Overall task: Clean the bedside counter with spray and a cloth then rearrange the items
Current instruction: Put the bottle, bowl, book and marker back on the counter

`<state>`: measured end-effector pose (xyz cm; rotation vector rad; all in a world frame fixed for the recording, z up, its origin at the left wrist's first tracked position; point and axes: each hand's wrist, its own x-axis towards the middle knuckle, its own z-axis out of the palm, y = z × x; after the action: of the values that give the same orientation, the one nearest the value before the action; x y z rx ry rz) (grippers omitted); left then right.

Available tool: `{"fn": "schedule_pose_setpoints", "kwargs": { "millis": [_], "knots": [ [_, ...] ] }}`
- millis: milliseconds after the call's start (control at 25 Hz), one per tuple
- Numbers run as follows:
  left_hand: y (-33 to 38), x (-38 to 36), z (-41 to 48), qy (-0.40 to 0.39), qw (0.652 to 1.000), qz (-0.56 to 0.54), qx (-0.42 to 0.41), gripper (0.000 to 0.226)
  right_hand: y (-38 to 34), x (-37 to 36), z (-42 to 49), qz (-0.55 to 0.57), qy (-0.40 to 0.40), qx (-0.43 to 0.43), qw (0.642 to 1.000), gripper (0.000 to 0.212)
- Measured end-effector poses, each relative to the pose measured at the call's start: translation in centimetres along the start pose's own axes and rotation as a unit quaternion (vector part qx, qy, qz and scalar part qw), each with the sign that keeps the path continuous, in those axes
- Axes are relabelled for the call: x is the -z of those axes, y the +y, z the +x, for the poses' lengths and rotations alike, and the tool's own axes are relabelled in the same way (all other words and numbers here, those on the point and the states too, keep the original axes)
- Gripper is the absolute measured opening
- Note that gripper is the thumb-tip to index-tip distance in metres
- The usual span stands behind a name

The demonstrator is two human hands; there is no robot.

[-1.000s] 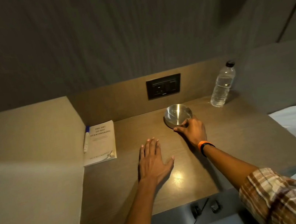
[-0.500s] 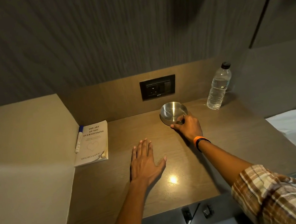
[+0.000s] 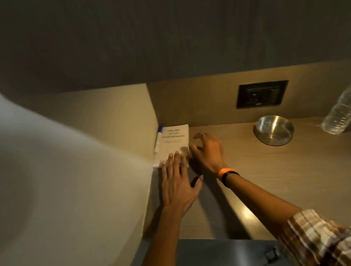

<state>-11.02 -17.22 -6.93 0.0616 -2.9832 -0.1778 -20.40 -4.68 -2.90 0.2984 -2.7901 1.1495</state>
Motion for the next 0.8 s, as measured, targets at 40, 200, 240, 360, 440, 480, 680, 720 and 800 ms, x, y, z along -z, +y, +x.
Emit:
{"fn": "schedule_pose_setpoints", "kwargs": {
  "millis": [40, 200, 240, 360, 440, 480, 680, 720, 800],
  "knots": [
    [-1.6, 0.0, -0.3, -0.011, 1.0, 0.002, 0.012, 0.098, -1.9, -1.7, 0.8, -0.002, -0.037, 0.016, 0.999, 0.034],
    [-5.1, -0.4, -0.8, -0.033, 0.999, -0.015, 0.033, 0.101, -7.2, -7.3, 3.2, -0.064, -0.14, 0.035, 0.987, 0.04],
    [-5.2, -0.4, -0.8, -0.027, 0.999, -0.029, 0.03, 0.1, -7.8, -8.1, 3.6, -0.068, -0.145, 0.021, 0.987, 0.039],
    [-5.1, -0.5, -0.7, -0.027, 0.999, -0.019, 0.006, 0.102, -8.3, -9.5, 4.7, -0.116, -0.145, 0.009, 0.983, 0.037],
    [-5.0, -0.6, -0.8, -0.036, 0.999, -0.001, 0.01, 0.104, -8.1, -9.4, 5.3, -0.137, -0.152, 0.017, 0.979, 0.036],
    [-4.9, -0.6, -0.7, -0.042, 0.999, 0.003, 0.017, 0.104, -7.9, -9.1, 5.5, -0.129, -0.143, 0.015, 0.981, 0.035],
    [-3.7, -0.3, -0.5, -0.071, 0.996, 0.027, 0.044, 0.102, -4.5, -5.2, 4.8, -0.048, -0.037, -0.051, 0.997, 0.024],
    [-2.9, -0.1, -0.5, -0.055, 0.998, 0.031, 0.031, 0.1, -3.4, -3.9, 4.2, -0.025, 0.003, -0.076, 0.997, 0.022],
    [-1.2, 0.1, -0.2, -0.021, 1.0, 0.003, -0.012, 0.094, -0.7, -1.8, 2.7, -0.009, 0.063, -0.113, 0.991, 0.02]
  ]
}}
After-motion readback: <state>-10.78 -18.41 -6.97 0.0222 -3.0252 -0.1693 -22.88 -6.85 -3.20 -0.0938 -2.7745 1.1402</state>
